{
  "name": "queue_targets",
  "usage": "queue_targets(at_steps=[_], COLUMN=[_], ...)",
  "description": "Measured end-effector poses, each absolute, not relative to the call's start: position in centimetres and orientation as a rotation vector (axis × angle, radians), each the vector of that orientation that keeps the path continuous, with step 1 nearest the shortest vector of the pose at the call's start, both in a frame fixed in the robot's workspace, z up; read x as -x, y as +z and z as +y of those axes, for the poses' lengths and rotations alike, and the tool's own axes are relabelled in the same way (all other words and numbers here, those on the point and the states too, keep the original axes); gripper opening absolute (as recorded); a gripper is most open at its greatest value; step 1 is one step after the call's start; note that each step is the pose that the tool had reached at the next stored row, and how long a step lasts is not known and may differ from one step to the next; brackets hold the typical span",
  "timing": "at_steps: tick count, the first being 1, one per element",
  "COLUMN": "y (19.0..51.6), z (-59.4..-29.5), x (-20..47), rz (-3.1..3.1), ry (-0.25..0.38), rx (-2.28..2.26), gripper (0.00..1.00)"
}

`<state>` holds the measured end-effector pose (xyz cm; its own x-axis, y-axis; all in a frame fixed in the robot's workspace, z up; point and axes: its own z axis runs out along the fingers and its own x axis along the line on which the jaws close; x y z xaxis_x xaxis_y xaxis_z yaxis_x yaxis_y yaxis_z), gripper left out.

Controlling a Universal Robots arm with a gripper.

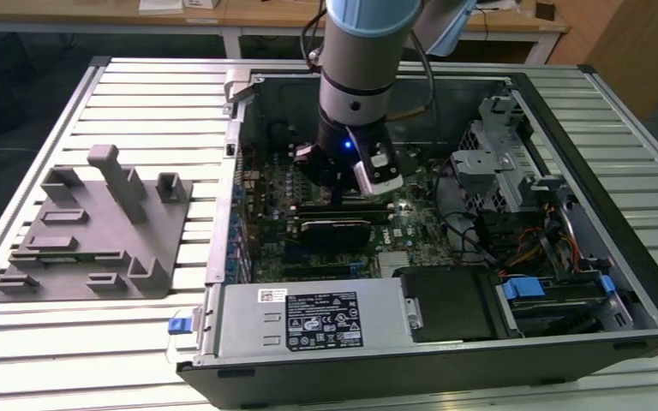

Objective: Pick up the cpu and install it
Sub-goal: 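Install the second cpu locking lever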

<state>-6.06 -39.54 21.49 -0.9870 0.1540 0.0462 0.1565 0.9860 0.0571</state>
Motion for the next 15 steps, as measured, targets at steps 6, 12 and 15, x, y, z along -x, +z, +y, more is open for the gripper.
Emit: queue_targets(at_steps=[6,12,15], y=[21.2,21.0,21.0], z=[-39.8,-39.9,-40.2], x=[6.6,6.9,7.2], rz=[-3.086,-3.083,-3.083], ry=[-0.133,-0.157,-0.167], rx=[0.24,0.239,0.239], gripper=[0.11,0.11,0.11])
